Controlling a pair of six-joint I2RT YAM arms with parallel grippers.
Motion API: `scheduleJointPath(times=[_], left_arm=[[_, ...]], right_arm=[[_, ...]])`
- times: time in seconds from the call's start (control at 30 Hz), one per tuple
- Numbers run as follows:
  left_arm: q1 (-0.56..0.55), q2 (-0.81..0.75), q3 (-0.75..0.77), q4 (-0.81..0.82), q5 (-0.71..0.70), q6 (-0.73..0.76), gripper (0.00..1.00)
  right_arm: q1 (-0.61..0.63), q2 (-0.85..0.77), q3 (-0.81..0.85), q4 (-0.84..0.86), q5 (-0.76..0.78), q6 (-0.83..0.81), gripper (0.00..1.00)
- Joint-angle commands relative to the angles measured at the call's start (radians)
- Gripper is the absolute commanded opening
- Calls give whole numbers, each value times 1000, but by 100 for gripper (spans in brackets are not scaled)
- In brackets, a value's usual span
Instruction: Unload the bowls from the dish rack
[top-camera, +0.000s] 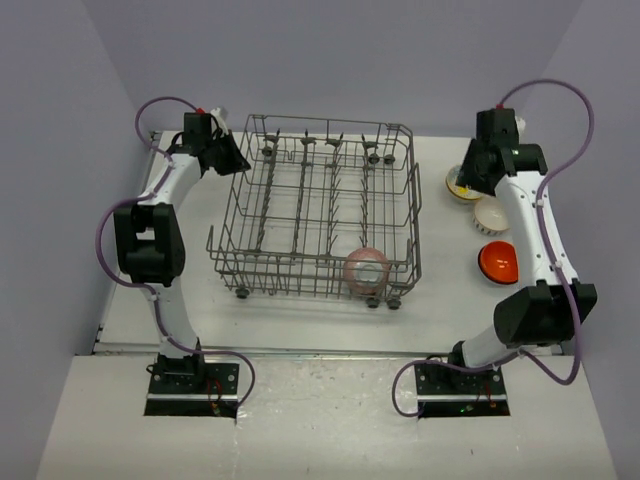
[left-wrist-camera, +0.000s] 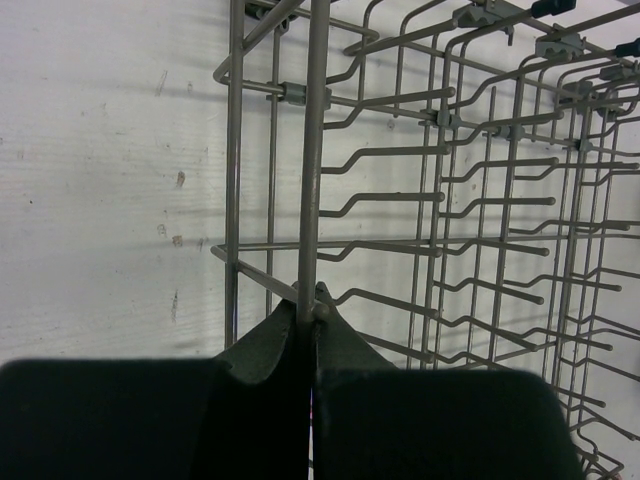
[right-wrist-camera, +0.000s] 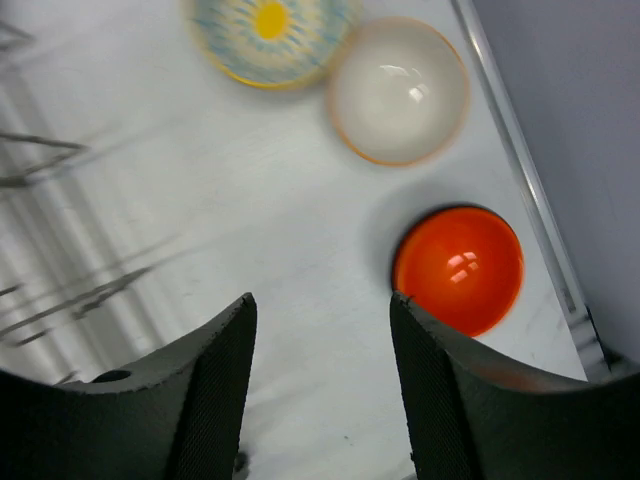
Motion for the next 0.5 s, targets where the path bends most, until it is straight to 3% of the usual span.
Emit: scheduleJointPath(times=[0.0,0.1,0.17,0.2,0.3,0.4,0.47], left_arm=[[48,107,0,-166,-164,10,0],[48,127,46,-184,-173,11,0],[48,131,63,-189,-167,11,0],[48,131,64,-191,-167,10,0],[48,119,55,-191,-169,8,0],[48,101,31,-191,-170,10,0],[47,91,11,-186,-172,11,0]], right_arm=[[141,-39,269,-24,-94,-122,57],[178,12,389,-14,-454,-147,58],[186,46,406,6,-614,-147,59],[186,67,426,3,-812,-154,61],[207,139,390,6,-1065,-162,63],[250,187,353,-24,-1049,-196,68],[269,211,319,-30,-1035,-217,78]])
